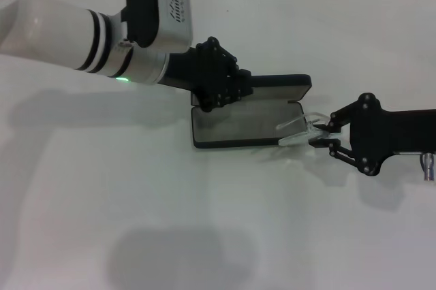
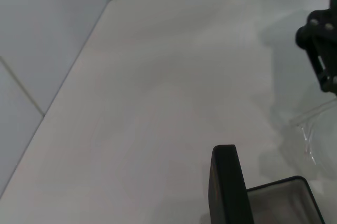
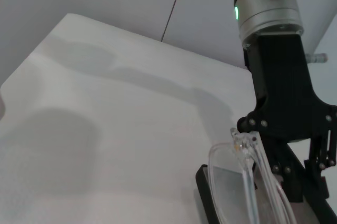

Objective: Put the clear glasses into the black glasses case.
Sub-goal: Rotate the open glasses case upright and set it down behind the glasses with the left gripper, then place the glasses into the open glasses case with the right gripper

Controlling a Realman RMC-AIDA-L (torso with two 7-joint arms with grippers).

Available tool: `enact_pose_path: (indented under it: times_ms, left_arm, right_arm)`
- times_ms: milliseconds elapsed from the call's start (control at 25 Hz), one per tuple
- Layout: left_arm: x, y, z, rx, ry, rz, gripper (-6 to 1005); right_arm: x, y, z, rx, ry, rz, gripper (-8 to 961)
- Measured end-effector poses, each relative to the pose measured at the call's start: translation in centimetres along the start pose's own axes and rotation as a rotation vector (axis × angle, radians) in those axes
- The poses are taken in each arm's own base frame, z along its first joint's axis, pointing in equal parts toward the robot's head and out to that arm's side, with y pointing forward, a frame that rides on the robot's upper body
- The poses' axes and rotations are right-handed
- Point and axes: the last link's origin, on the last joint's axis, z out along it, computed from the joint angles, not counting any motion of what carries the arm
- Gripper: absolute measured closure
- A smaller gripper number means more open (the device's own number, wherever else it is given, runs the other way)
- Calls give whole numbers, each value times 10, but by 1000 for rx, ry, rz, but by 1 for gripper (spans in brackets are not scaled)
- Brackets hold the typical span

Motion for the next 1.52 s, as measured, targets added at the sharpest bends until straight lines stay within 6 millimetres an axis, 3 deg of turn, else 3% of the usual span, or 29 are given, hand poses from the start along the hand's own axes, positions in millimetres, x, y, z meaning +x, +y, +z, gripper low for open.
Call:
enact_pose_path:
  times_ms: [280,600,800,920,1040,1160,1320,1520]
  left_arm:
    - [6,5,8,-28,-14,64,702]
    - [11,5,3,-26,36,11,658]
    - [15,10,-9,-66,110,-22,535]
    - [22,8,-39,-28,349,-108,446]
    - [7,2,-68,125,528,-226,313]
    - [-13,-3,-81,257,608,-363,158]
    - [-47,-7,-86,419,623,-558,145]
    - [-68,-5,-83,491,574,-640,143]
  right_arm:
    - [2,2,0,3,-2,7,798]
    - [3,2,-1,8,-1,13,795]
    - [3,2,0,8,-3,14,793]
    - [-1,0,2,7,-12,30,791]
    - [-8,-5,7,-6,-20,51,790]
    - [-20,-9,16,-39,-13,47,789]
    - [-39,-16,39,-52,112,-5,787]
    - [-56,-15,62,-41,298,-52,785]
